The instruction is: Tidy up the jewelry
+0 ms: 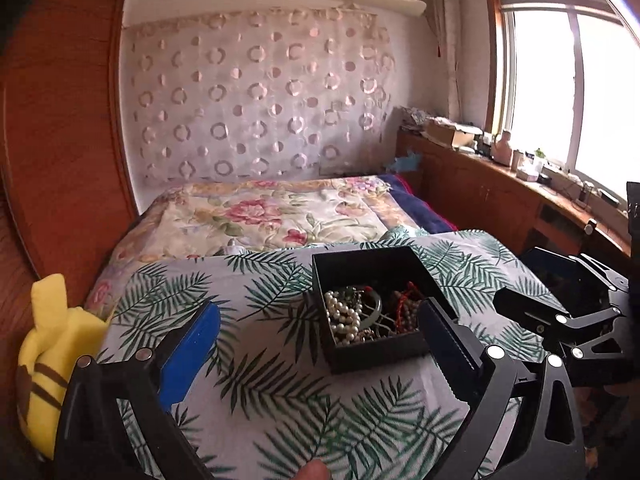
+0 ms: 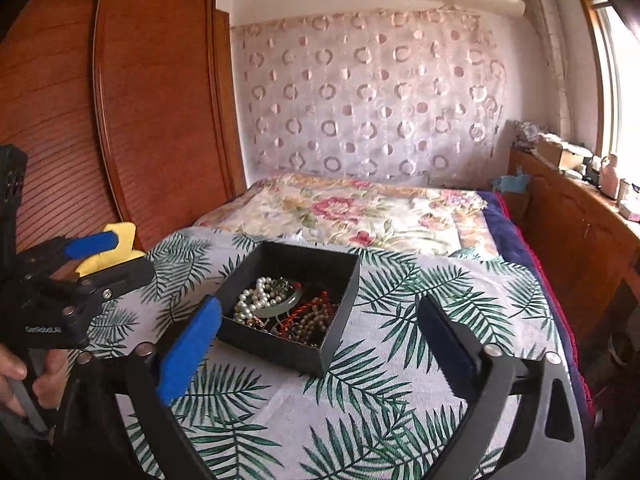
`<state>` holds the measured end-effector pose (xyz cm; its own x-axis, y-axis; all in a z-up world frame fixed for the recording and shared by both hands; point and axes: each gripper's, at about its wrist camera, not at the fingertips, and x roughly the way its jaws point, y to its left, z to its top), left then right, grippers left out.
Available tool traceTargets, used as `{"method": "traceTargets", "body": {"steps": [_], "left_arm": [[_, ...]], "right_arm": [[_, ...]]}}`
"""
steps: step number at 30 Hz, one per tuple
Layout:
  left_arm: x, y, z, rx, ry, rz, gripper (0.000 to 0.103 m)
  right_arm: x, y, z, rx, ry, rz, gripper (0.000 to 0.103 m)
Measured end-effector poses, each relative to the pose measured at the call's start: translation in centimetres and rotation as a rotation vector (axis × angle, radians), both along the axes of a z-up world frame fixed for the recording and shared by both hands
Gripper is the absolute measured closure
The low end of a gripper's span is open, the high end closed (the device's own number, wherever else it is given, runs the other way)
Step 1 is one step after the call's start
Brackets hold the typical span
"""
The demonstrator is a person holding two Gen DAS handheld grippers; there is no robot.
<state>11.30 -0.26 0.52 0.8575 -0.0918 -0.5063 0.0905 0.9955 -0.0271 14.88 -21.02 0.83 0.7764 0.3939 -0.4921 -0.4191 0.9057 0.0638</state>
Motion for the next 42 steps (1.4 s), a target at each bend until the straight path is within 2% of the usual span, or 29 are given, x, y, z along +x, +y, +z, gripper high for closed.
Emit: {"method": "traceTargets", "body": {"steps": [8,15,42], "left_arm": [[-3.0,0.8,0.5,-0.010,-0.005,0.043,0.008],[-5.3,0.8,-0.1,-0.008,-0.003,0.055,0.008],[-5.9,0.3,-0.6,0.002,-0.003,0.059,0.008]], "right_arm": [[-3.6,-0.5,1.3,0.042,-0.041,-0.034,0.003],[-6.0,-1.6,1.3,0.054,-0.057,-0.093,0.003],[-7.0,-1.4,1.0,0.056,-0.064,-0.100,0.003]]}}
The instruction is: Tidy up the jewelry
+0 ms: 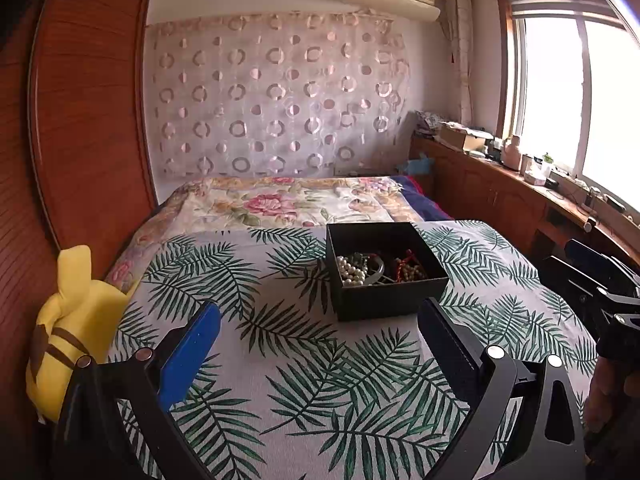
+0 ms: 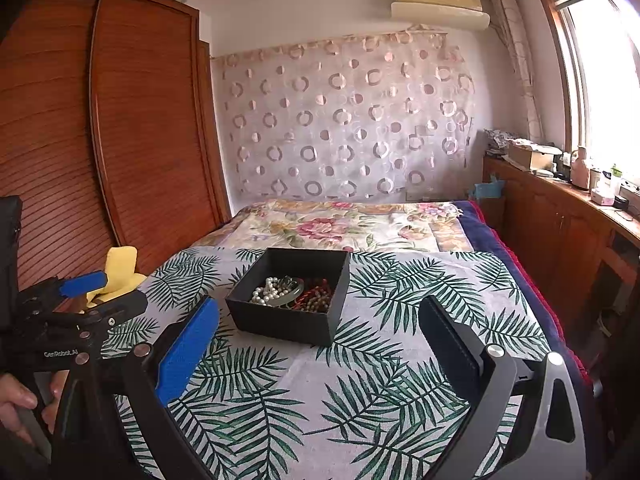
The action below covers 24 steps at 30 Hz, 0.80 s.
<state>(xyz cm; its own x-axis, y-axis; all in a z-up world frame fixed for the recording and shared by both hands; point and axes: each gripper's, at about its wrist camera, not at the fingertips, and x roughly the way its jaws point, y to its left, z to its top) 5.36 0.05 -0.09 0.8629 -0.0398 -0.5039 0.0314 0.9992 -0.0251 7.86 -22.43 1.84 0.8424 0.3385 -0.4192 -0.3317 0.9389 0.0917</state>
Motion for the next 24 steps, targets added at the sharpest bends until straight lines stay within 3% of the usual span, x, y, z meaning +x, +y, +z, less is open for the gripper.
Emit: {"method": "traceTargets", "body": {"steps": [24], "left_arm": [[-0.13,0.34,-0.27,0.002,-0.002,0.001,0.008]], "right_arm": [[-0.01,0.13,-0.50,-0.002,0.006,-0.002,0.003]]}}
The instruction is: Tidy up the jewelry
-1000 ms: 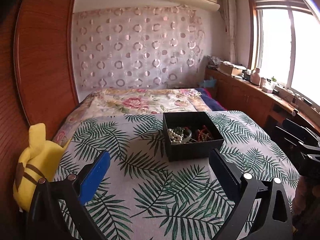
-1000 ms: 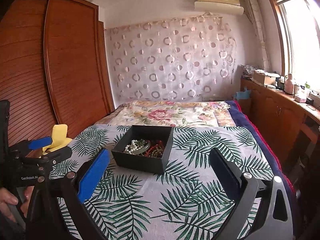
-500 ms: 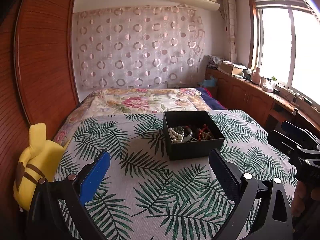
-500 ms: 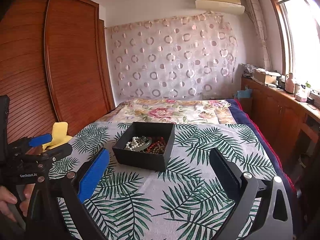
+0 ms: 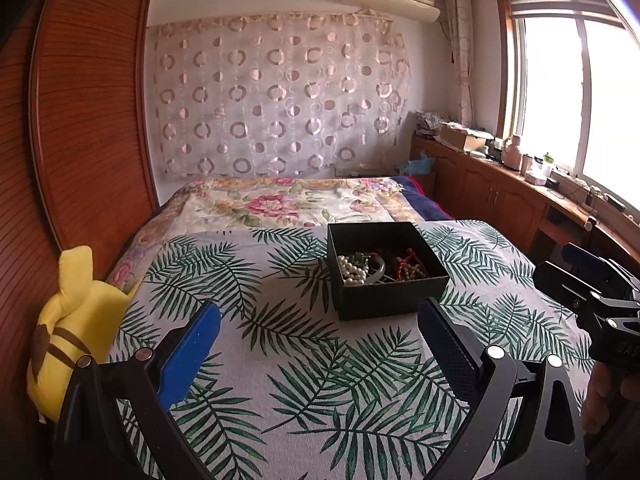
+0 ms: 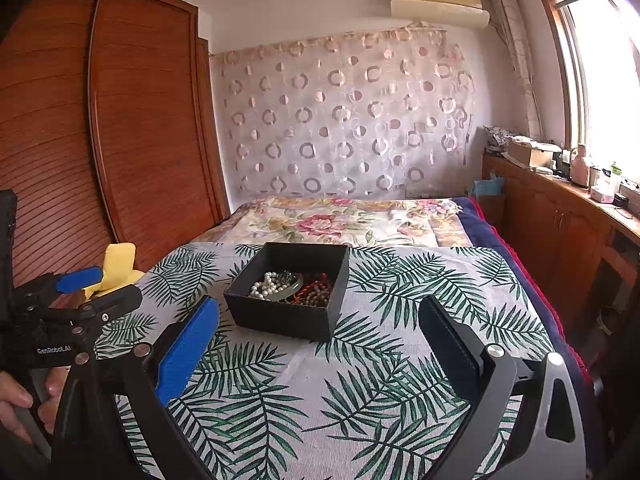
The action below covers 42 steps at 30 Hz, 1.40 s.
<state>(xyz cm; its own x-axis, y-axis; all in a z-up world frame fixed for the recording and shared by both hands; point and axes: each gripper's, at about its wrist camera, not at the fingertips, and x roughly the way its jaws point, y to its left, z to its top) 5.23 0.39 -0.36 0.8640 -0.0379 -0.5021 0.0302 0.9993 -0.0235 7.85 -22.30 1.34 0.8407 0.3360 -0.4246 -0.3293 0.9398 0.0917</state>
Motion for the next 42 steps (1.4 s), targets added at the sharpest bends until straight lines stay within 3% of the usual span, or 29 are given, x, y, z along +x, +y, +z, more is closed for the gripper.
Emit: {"method": "traceTargets", "body": {"steps": [42], "left_arm": [[-0.20,-0.23,0.65,0.000,-0.017,-0.004,0.008]], "right_arm": [[0.03,0.02,-0.14,0.001,-0.002,0.000,0.003]]}}
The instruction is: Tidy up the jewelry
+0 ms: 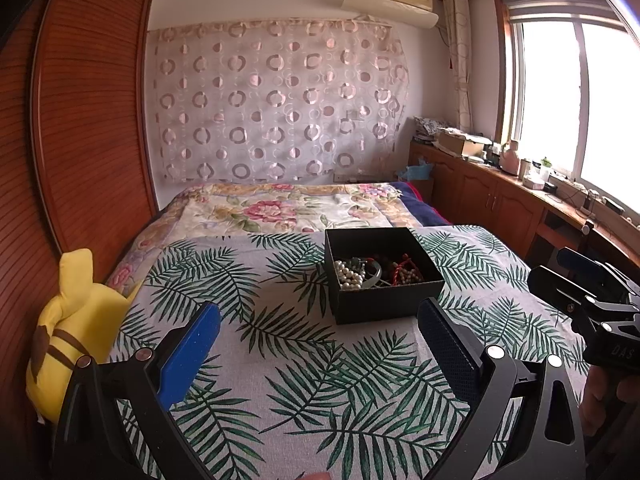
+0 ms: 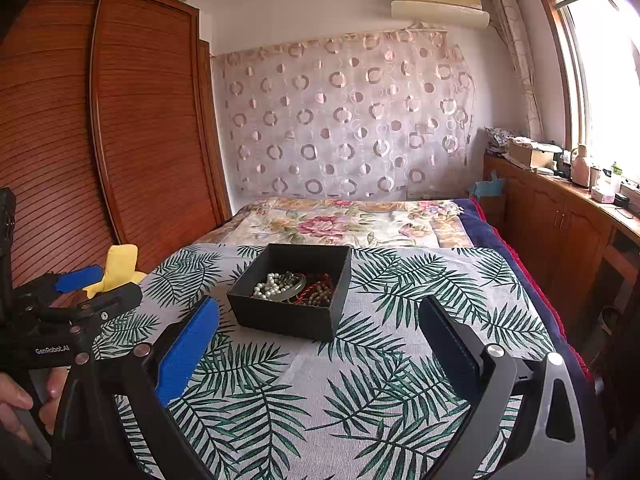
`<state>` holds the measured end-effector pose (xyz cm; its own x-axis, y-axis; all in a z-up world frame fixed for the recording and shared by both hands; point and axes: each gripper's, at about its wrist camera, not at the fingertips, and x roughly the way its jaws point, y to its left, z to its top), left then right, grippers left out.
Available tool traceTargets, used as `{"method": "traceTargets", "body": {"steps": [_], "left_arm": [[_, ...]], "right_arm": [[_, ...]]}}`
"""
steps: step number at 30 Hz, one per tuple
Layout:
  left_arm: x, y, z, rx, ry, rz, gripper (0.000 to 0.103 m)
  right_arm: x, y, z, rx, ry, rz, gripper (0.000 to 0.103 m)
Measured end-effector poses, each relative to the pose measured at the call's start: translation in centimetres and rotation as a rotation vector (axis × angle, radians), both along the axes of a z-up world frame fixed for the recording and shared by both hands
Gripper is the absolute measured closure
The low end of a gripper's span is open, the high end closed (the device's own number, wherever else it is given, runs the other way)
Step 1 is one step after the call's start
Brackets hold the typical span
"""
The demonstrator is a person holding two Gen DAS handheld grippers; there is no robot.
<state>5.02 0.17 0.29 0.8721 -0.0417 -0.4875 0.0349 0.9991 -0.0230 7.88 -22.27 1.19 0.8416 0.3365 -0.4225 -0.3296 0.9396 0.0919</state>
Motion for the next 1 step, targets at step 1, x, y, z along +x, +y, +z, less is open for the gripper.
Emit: {"method": "traceTargets", "body": {"steps": [1], "left_arm": [[-0.02,0.03,-0.03,-0.004,0.000,-0.003,0.008]], "right_arm": [[0.01,0.00,0.00,0.000,0.000,0.001,0.003]]}}
